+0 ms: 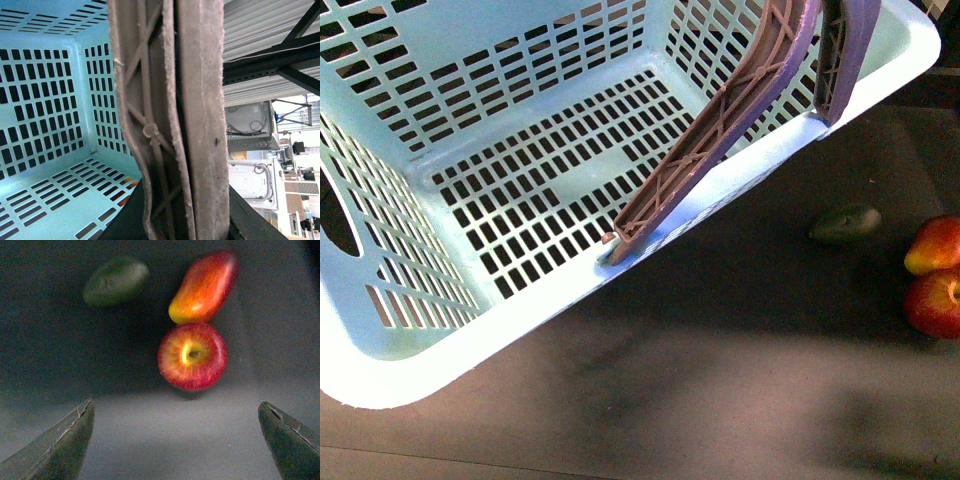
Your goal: Pick apple with right arm and hold basket with left
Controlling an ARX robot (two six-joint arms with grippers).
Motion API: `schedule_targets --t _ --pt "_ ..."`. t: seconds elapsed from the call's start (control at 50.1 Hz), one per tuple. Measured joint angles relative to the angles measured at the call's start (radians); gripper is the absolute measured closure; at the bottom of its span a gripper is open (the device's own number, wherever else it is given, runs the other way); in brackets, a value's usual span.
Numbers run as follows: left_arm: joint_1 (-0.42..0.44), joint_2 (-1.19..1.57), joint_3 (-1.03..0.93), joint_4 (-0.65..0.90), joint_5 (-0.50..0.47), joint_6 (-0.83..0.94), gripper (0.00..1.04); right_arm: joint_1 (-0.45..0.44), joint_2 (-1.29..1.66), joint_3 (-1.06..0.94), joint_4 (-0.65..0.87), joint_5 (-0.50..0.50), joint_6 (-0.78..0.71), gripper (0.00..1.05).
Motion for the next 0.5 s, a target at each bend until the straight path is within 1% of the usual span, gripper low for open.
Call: schedule_targets --t 0.08,0.2,0.499 --pt "0.000 0.000 0.000 0.000 0.001 -0.001 0.87 -0.014 0.123 0.053 0.039 0.006 -0.005 0.09" --pt "0.000 0.000 0.000 0.000 0.000 0.000 0.87 -0.032 0.272 0.151 0.031 0.023 -0.008 0.09" --pt "0.000 0.000 0.000 0.000 0.000 0.000 0.87 -0.022 0.389 0.303 -0.039 0.039 -0.026 0.09"
